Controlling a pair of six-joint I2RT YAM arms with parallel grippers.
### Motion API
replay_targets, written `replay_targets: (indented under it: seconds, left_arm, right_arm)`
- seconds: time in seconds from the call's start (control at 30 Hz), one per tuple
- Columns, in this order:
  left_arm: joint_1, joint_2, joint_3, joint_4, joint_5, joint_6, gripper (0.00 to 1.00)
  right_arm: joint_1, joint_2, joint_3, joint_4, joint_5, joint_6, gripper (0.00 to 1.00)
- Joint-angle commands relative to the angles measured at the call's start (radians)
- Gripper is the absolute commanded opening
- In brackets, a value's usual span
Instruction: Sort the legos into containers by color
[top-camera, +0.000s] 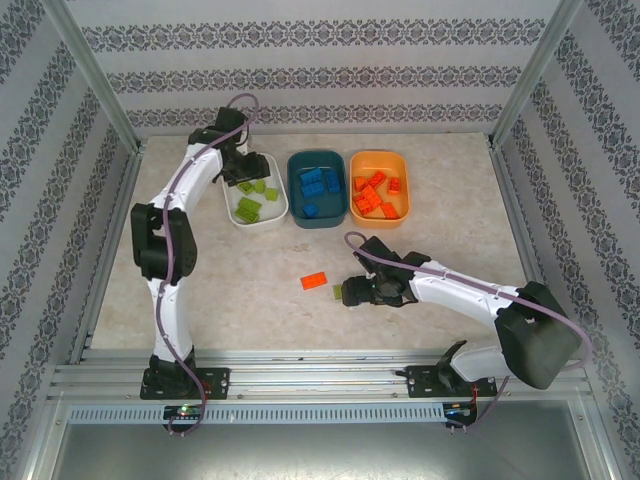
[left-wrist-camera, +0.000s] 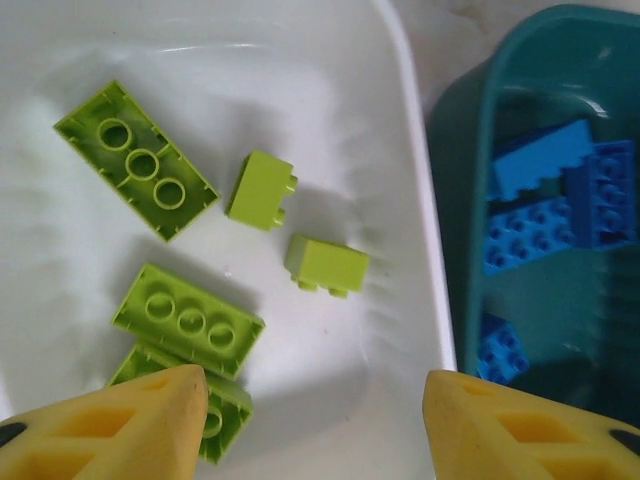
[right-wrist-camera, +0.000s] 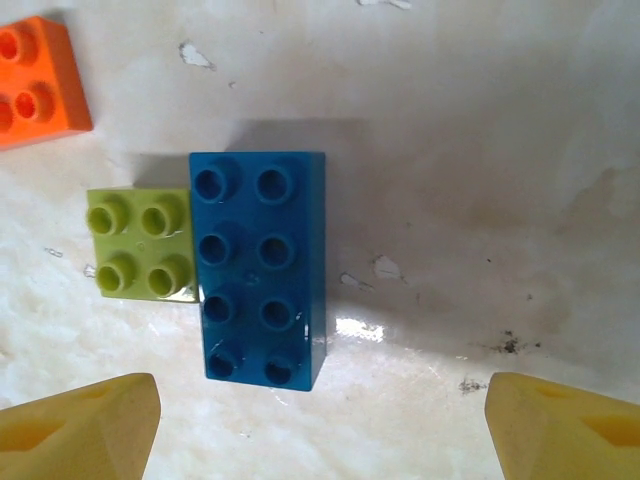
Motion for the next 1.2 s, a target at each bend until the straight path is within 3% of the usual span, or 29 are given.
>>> replay_targets:
  seconds: [0.0, 0.23, 0.5, 0.63, 0.9, 1.17]
  left_arm:
    - [0.013, -0.151, -0.087, 0.03, 0.051, -0.014, 0.6]
    - [0.007, -0.446, -0.395, 0.148, 0.119, -0.057, 0.63]
    - [-0.011, -0.719, -0.65, 0.161, 0.161, -0.077, 0.67]
    - [-0.041, -0.815, -0.748, 0.153, 0.177, -0.096, 0.69]
    - [-0.064, -0.956, -0.92, 0.168, 0.195, -0.138, 0.7]
    - [-0.063, -0.97, -0.995, 0.196, 0.206, -0.155, 0.73]
  right_arm:
    - [0.022, 0.001, 0.031, -0.023, 0.032, 0.023, 0.85]
    - [0.055, 0.0, 0.041, -0.024, 0.041, 0.039, 0.85]
    - [0.06, 0.027, 0.073, -0.04, 0.061, 0.011, 0.84]
    - [0.058, 0.085, 0.106, -0.061, 0.075, -0.029, 0.79]
    - [0.058, 0.181, 0.141, -0.083, 0.073, -0.081, 0.67]
    - [0.058, 0.256, 0.156, -0.062, 0.102, -0.09, 0.57]
